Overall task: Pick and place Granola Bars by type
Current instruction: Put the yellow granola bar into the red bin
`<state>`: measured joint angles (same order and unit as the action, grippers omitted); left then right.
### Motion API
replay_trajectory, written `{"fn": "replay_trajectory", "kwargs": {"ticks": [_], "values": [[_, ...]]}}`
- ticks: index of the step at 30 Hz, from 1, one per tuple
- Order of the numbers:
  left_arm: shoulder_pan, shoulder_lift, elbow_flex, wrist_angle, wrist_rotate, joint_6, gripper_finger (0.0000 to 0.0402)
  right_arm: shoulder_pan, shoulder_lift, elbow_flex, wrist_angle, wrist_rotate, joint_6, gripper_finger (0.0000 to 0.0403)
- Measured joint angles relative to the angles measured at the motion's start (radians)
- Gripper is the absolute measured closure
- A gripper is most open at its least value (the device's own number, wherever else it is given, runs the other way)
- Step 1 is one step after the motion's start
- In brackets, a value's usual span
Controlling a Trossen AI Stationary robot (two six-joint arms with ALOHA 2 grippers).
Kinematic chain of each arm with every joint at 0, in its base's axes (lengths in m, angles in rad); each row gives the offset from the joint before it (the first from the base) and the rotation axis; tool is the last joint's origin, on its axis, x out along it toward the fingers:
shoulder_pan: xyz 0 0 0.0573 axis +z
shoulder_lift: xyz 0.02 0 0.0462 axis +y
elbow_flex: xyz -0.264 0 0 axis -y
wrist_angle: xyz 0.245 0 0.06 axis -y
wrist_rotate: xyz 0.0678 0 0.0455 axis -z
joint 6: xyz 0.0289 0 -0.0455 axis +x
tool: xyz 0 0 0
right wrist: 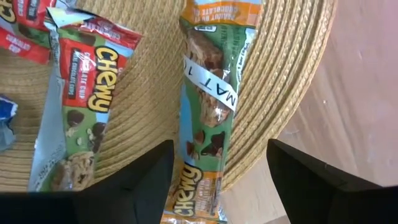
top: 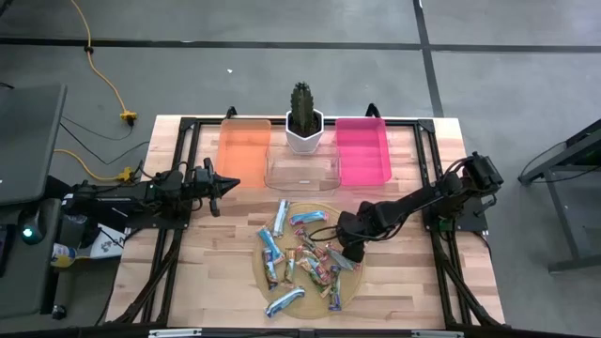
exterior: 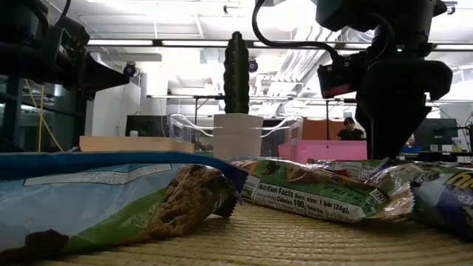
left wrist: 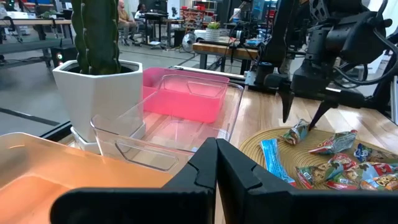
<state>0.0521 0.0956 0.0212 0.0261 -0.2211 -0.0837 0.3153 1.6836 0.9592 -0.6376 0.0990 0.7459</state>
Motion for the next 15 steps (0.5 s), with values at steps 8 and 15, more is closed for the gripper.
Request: {"fn": "replay_trajectory", "kwargs": {"ticks": [8, 15], "values": [[0.0, 0.0, 0.0, 0.0, 0.0, 0.0, 0.04, 0.018, 0.0, 0.0, 0.019, 0.029, 0.034, 0.0158], [0.0, 0.0, 0.0, 0.0, 0.0, 0.0, 0.04, 0.021, 0.0, 0.0, 0.023, 0.061, 0.04, 0.0158]]}}
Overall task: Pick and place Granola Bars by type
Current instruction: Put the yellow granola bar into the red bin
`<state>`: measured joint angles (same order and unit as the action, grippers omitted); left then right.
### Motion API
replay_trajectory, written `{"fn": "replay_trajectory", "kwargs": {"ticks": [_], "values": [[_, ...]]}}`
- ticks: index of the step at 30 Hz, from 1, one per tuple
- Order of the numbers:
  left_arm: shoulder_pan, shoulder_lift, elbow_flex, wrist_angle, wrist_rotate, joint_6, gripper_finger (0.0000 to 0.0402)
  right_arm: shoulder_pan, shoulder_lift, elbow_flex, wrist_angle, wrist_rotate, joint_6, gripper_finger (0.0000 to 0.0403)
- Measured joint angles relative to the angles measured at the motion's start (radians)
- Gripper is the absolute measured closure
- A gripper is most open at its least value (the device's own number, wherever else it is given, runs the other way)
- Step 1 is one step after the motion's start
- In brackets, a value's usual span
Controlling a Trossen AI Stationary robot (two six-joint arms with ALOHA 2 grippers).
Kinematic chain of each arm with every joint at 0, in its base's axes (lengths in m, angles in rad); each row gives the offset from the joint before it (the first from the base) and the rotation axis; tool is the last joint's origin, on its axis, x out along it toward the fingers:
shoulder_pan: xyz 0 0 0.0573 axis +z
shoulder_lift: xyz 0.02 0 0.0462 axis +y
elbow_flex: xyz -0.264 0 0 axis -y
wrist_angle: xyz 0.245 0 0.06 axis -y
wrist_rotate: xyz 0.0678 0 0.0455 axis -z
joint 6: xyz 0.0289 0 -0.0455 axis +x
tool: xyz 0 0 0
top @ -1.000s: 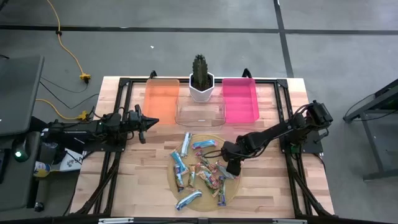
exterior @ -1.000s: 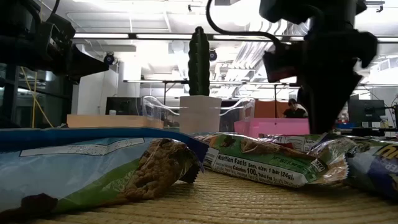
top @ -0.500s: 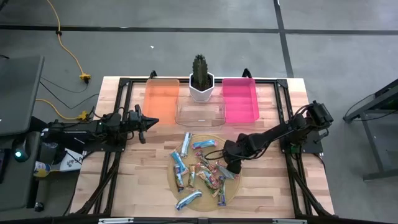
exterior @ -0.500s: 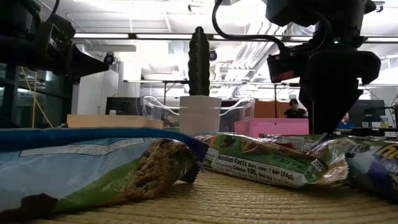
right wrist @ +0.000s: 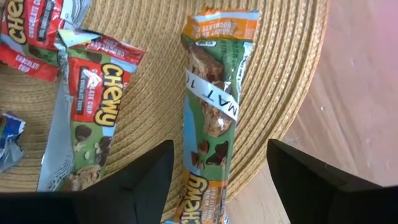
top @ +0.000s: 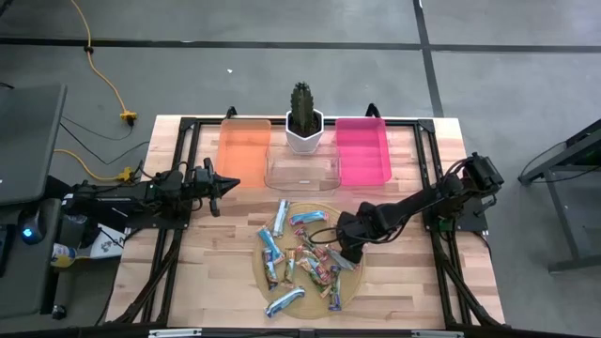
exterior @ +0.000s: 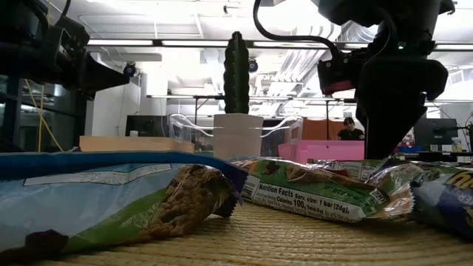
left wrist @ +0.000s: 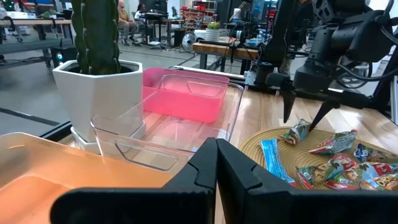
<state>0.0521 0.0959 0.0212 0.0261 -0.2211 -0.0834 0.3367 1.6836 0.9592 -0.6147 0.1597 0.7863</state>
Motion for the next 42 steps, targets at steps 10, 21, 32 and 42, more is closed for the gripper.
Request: {"fn": "replay_trajectory", "kwargs": {"ticks": [10, 21, 32, 42], "values": [[0.0, 0.0, 0.0, 0.0, 0.0, 0.0, 0.04, 0.0, 0.0, 0.0, 0.031, 0.033, -0.001, 0.0158], [0.0, 0.0, 0.0, 0.0, 0.0, 0.0, 0.04, 0.027, 0.057, 0.001, 0.094, 0.02, 0.001, 0.0158], [0.0, 0.0, 0.0, 0.0, 0.0, 0.0, 0.04, 0.031, 0.082, 0.003, 0.078, 0.043, 0.024, 0.0158], [0.0, 0.0, 0.0, 0.0, 0.0, 0.0, 0.04, 0.031, 0.082, 0.003, 0.055, 0.043, 0.025, 0.0213]]}}
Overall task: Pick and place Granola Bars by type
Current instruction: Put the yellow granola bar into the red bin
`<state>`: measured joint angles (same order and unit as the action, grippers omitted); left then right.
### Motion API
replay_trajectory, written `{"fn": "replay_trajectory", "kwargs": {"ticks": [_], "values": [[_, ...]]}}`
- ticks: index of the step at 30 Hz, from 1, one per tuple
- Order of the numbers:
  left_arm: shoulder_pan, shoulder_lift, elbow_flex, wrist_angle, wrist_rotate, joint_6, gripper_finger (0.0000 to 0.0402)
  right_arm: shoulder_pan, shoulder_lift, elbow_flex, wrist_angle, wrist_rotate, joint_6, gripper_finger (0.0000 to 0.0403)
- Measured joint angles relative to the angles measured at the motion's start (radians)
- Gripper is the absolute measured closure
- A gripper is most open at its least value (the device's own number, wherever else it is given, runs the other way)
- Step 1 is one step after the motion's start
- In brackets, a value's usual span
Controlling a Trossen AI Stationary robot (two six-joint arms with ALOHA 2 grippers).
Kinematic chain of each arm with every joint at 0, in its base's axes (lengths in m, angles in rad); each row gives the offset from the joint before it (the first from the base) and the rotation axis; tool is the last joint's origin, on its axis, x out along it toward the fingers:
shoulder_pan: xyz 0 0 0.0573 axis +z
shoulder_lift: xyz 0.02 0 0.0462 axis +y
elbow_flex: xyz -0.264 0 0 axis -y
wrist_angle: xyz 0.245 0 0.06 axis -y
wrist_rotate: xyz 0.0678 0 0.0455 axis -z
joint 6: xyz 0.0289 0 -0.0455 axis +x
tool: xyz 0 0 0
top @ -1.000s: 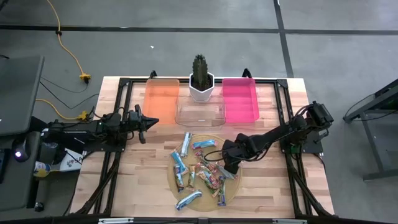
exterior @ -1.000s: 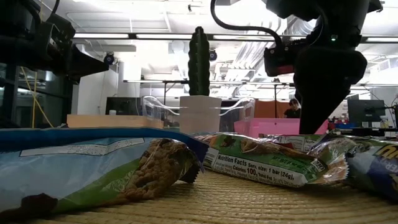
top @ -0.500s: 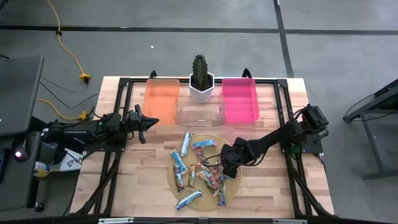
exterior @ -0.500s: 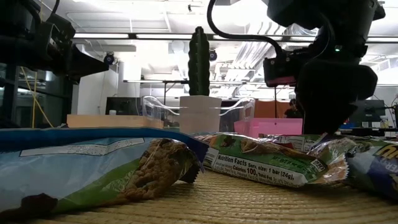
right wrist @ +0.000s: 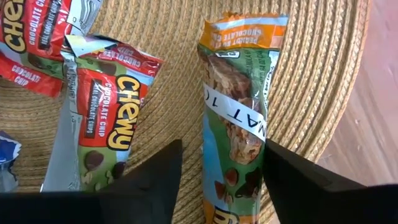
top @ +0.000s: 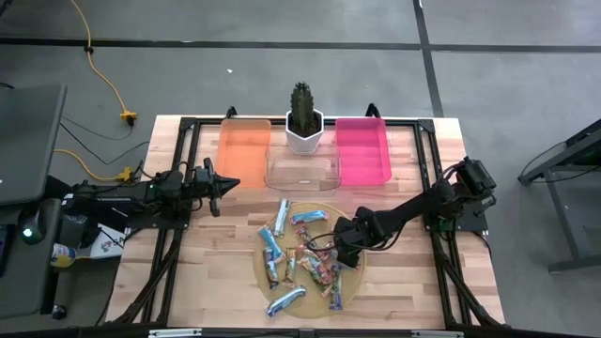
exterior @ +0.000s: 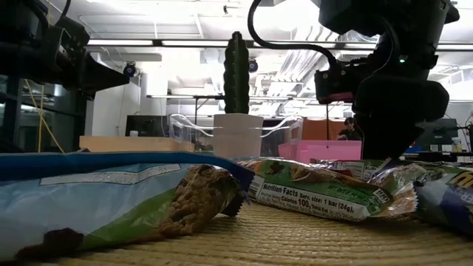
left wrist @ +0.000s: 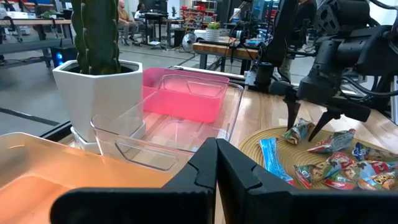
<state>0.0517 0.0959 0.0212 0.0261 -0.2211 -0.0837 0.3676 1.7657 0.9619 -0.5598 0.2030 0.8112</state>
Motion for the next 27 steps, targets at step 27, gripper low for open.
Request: {"fn": "replay_trajectory", "kwargs": {"ticks": [27], "values": [[0.0, 0.0, 0.0, 0.0, 0.0, 0.0, 0.04, -0.007, -0.021, -0.004, 0.006, -0.062, 0.001, 0.0314]]}}
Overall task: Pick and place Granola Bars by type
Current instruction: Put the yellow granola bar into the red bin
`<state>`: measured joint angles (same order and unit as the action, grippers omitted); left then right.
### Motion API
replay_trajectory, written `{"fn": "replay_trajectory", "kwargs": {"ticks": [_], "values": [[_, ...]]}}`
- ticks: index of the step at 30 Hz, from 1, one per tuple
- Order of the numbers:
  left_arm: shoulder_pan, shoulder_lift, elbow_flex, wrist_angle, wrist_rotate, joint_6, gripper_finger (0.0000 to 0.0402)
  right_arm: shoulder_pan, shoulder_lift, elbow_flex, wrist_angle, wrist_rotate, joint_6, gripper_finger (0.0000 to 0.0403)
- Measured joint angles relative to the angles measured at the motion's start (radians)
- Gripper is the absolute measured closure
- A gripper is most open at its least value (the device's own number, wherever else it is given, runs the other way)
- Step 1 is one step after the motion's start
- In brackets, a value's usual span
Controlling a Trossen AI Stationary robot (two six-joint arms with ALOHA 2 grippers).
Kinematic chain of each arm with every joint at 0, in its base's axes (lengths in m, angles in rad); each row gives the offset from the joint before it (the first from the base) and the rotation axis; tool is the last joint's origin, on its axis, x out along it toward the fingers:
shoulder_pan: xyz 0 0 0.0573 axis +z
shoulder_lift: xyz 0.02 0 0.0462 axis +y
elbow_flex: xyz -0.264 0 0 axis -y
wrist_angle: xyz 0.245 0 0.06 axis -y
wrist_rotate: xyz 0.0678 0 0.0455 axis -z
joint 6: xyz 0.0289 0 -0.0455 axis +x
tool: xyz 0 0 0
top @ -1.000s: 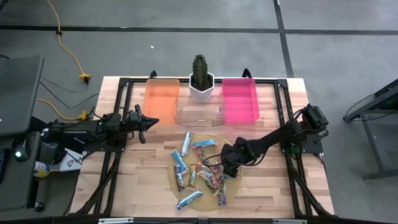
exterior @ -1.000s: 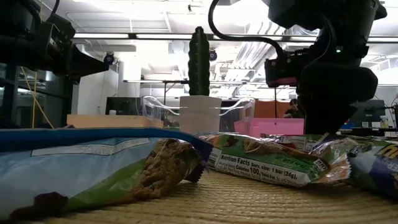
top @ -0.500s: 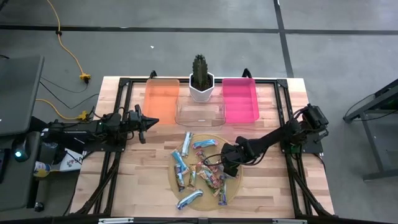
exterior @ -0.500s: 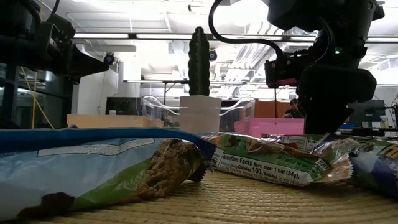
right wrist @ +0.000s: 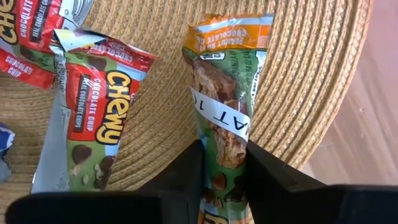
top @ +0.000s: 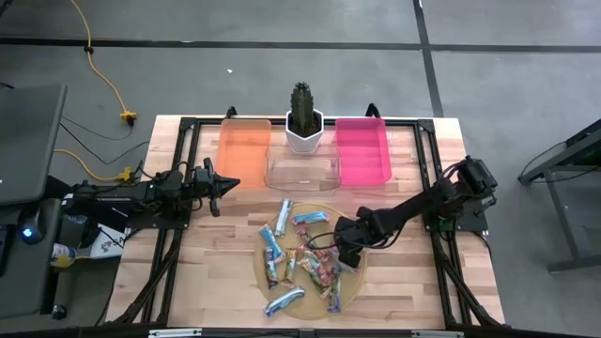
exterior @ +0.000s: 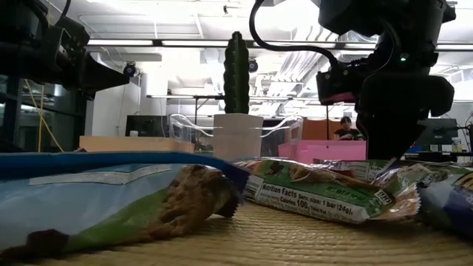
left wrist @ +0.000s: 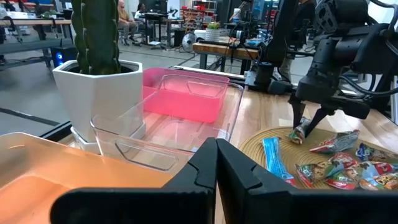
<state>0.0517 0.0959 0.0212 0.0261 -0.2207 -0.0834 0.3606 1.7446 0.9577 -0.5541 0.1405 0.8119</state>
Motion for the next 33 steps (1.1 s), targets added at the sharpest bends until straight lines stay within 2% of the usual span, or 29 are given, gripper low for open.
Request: {"fn": "replay_trajectory", "kwargs": {"ticks": [11, 16, 29, 33], "values": [[0.0, 0.0, 0.0, 0.0, 0.0, 0.0, 0.04, -0.05, -0.05, 0.0, 0.067, -0.008, -0.008, 0.0314], [0.0, 0.0, 0.0, 0.0, 0.0, 0.0, 0.04, -0.068, -0.083, 0.0, 0.15, -0.004, -0.047, 0.0314], [0.0, 0.0, 0.0, 0.0, 0.0, 0.0, 0.04, -0.126, -0.12, 0.001, 0.669, -0.06, -0.241, 0.0313], [0.0, 0.0, 0.0, 0.0, 0.001, 0.0, 0.04, -0.143, -0.165, 0.013, 0.771, -0.047, -0.304, 0.0313]]}}
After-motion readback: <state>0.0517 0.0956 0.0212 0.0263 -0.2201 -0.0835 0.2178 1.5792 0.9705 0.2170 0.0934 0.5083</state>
